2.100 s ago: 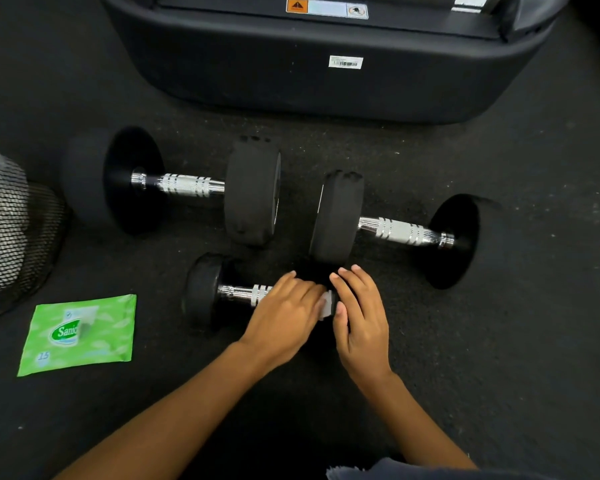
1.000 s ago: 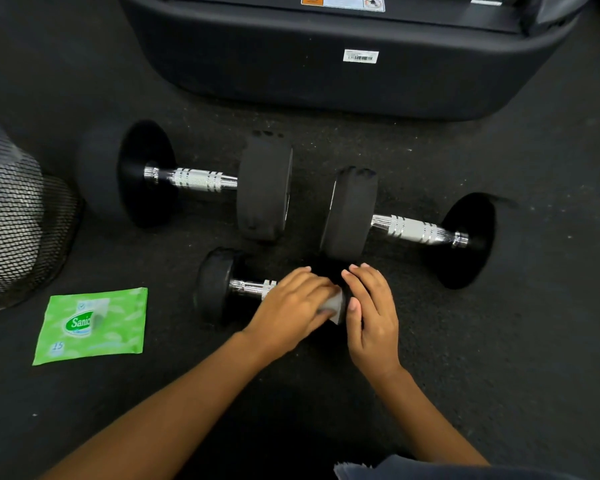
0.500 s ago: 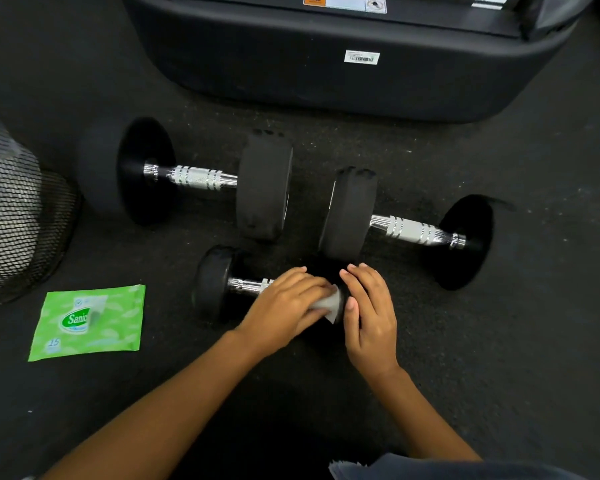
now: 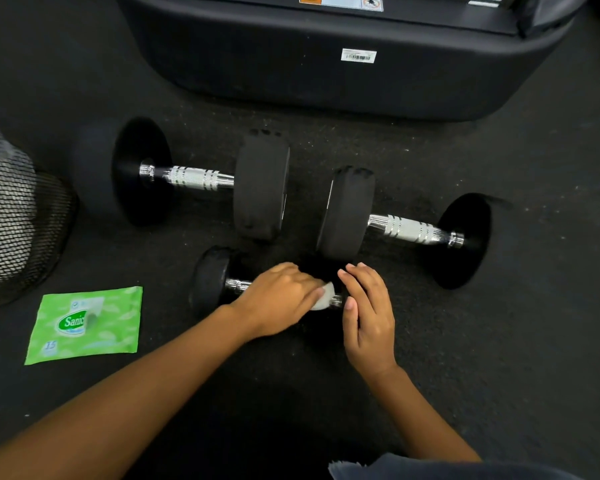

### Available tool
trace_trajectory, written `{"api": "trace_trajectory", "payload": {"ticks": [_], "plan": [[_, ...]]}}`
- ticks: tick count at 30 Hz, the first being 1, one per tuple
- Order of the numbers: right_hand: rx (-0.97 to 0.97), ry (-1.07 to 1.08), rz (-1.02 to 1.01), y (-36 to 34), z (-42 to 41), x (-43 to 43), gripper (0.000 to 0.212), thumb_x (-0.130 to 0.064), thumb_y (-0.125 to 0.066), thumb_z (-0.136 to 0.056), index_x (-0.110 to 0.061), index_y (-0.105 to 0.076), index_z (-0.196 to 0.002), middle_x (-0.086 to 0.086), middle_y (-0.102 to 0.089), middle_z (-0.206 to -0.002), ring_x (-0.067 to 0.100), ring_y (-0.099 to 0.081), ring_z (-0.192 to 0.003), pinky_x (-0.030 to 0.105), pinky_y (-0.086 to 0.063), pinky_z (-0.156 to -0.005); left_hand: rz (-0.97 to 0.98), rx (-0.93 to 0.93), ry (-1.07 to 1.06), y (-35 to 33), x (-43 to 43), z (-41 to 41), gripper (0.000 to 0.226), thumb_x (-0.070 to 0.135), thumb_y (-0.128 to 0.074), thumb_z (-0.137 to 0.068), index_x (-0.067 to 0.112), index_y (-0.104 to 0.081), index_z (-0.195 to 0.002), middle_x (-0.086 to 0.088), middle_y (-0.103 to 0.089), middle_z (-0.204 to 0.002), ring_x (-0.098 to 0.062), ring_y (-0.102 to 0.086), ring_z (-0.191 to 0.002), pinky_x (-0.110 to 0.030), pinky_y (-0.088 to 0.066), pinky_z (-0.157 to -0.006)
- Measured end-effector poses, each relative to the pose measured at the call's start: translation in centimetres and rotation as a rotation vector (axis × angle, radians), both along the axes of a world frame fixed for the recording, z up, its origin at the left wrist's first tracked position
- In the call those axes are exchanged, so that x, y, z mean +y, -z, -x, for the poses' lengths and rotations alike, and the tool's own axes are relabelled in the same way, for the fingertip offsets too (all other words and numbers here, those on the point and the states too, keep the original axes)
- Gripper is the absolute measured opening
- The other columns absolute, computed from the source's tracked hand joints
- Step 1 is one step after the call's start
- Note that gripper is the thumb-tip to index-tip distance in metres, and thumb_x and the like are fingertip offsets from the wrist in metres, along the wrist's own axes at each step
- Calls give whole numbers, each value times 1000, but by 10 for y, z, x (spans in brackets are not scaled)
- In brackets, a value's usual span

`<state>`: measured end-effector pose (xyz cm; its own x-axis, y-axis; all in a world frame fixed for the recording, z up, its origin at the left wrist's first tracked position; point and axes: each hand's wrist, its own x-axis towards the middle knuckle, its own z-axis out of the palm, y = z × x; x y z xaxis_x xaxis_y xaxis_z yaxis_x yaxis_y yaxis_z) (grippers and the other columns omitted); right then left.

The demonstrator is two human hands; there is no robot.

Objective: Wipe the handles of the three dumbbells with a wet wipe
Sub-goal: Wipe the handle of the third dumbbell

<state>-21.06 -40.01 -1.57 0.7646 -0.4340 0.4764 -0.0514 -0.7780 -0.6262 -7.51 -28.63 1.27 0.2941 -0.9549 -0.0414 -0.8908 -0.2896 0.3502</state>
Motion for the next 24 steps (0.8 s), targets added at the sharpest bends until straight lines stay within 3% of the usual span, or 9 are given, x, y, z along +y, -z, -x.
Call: {"api": "trace_trajectory", "payload": {"ticks": [3,6,9,12,16,24], "plan": [[2,-3,-4,0,0,0,40,-19,-31,-98,0,-58,-119,13,-56,-124,21,-43,-127,44,-36,-106,-110,-64,-17,-3,-13,0,44,29,-26,-97,10,-65,-98,-8,-70,-94,-28,-63,-88,-37,-41,-90],[-1,-4,-2,0,0,-1,39,-18,-31,-97,1,-58,-119,12,-56,-124,21,-42,-127,43,-35,-106,-67,-27,5,-7,-25,13,33,21,-34,-96,6,-64,-92,-13,-69,-87,-33,-63,-82,-40,-44,-82],[1,-5,-2,0,0,-1,39,-18,-31,-98,0,-58,-119,12,-56,-124,20,-42,-128,42,-35,-107,79,-38,5,3,-5,14,45,33,-29,-95,11,-67,-103,-3,-71,-95,-21,-64,-87,-32,-40,-89],[2,-4,-9,0,0,0,39,-20,-31,-98,0,-58,-120,12,-56,-124,20,-42,-128,42,-35,-107,116,-113,12,11,7,10,43,36,-35,-93,14,-66,-112,2,-70,-102,-13,-65,-92,-29,-33,-96],[4,4,-9,0,0,0,40,-20,-31,-98,0,-58,-119,13,-56,-124,21,-43,-127,43,-36,-106,194,-101,-12,12,0,15,40,36,-40,-92,12,-70,-104,0,-72,-97,-15,-66,-87,-30,-32,-99],[14,5,2,-2,0,0,40,-22,-29,-99,-2,-57,-120,11,-55,-124,20,-42,-128,42,-36,-106,320,-161,-4,15,7,16,29,32,-56,-83,13,-65,-103,-1,-66,-104,-16,-59,-97,-31,-32,-104]]}}
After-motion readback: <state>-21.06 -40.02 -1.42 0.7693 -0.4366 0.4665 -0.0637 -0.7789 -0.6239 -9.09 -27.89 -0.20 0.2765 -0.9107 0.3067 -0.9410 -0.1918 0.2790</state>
